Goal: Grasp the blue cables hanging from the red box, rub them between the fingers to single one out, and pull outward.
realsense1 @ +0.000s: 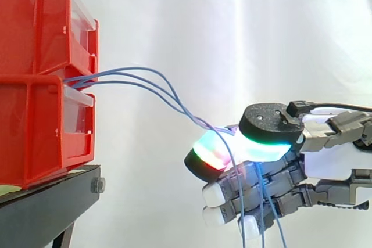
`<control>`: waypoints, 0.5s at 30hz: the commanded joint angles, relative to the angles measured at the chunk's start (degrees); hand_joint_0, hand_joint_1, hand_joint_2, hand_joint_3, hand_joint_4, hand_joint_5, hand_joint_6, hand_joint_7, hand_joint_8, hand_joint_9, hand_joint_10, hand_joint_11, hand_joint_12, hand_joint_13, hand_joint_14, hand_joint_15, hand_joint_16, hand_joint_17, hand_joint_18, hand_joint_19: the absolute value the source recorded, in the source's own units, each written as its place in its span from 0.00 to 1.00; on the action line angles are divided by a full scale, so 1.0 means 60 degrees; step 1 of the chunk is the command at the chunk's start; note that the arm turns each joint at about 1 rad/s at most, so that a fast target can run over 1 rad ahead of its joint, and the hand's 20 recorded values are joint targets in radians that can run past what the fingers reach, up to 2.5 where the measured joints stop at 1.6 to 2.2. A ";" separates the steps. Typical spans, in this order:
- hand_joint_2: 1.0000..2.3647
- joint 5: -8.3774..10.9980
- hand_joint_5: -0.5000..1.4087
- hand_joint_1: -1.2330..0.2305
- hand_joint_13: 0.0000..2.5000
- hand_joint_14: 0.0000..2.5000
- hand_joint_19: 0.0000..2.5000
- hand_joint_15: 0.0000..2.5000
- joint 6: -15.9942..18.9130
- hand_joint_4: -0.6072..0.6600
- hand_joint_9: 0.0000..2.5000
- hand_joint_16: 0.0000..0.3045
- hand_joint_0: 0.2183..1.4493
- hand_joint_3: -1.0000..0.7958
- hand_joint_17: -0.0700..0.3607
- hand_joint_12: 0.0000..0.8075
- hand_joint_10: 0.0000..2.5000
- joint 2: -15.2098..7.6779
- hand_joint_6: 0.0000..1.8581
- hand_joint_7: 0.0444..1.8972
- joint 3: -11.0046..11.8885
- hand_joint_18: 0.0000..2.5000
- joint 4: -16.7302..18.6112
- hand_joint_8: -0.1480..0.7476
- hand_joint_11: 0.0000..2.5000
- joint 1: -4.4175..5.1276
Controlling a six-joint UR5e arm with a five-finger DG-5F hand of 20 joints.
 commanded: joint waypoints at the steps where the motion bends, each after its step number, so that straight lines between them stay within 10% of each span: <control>1: 0.00 0.0000 0.15 0.29 0.29 0.00 0.18 0.11 0.0000 0.66 0.28 0.13 0.31 0.28 0.38 0.39 0.00 0.0000 0.45 0.46 -0.0002 0.29 -0.0023 0.43 0.12 0.0012; 15: 0.01 0.0000 0.15 0.41 0.30 0.00 0.19 0.10 0.0015 0.66 0.30 0.14 0.33 0.35 0.38 0.40 0.00 0.0000 0.45 0.46 0.0013 0.29 -0.0008 0.44 0.12 -0.0003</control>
